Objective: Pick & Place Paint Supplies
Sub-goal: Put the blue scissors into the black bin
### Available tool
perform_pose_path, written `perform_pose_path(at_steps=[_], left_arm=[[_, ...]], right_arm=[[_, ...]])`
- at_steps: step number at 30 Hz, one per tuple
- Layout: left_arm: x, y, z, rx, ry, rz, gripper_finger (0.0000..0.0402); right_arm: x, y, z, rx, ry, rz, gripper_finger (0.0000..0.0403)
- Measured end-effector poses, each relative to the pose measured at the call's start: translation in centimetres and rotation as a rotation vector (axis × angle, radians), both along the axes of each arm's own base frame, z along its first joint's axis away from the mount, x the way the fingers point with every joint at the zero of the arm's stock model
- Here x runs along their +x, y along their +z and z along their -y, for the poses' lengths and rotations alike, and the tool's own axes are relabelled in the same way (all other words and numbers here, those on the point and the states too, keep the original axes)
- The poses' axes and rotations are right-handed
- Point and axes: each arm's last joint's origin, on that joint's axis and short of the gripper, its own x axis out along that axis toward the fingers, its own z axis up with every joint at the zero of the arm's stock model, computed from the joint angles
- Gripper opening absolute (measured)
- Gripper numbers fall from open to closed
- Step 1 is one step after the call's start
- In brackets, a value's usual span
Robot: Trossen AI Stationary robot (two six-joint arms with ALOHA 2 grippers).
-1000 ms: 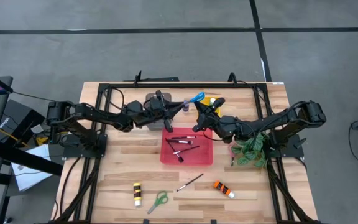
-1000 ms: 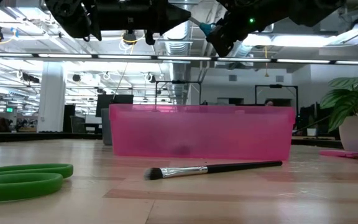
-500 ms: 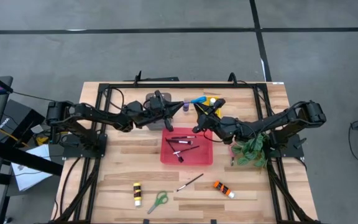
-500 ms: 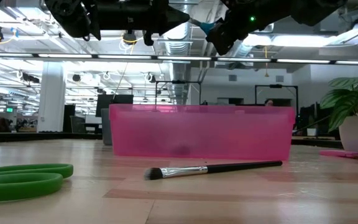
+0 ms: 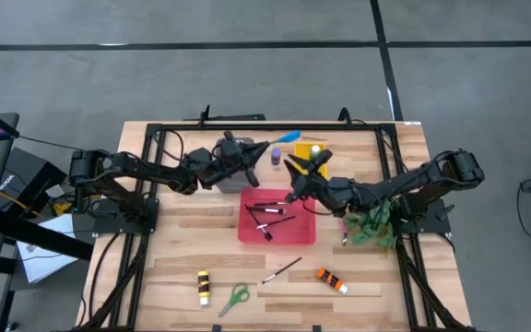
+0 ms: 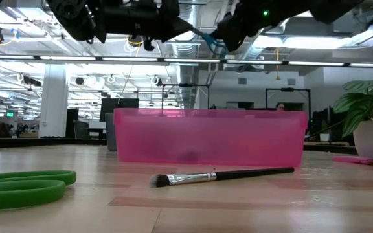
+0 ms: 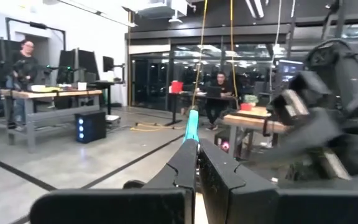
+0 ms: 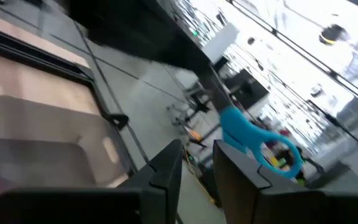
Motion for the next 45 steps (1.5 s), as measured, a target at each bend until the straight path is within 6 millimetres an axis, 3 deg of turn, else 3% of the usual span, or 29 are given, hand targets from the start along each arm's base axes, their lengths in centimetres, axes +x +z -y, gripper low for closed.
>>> perform_pose_path(at_steps=[9,17,22,31,36,45], left_arm=[[-0.2,-0.2,-1.2,0.0,0.037,-0.024,0.0],[-0.7,-1.4,-2.8,0.003,0.151,-0.212,0.0],[-2.8,-0.5,-3.4,0.004,0.289,-0.384,0.0],[-9.4,2.4,-1.7,-0.072,0.285,-0.588,0.0],[-12.1,2.3,-0.9,-0.164,0.27,-0.681,0.0],[-11.9,0.7,-0.7,-0.172,-0.001,-0.713,0.0001]], right_arm=[[-0.1,0.0,-0.8,-0.022,0.009,-0.026,0.0086],[-0.6,-0.3,-0.8,-0.038,-0.1,-0.095,0.0086],[-1.4,-0.6,-0.9,-0.045,-0.232,-0.14,0.0086],[-3.6,0.6,-0.3,0.051,-0.269,-0.08,0.0086],[-4.9,1.0,0.1,0.113,-0.283,-0.041,0.0086],[-6.8,1.8,0.4,0.227,-0.248,0.029,0.0086]])
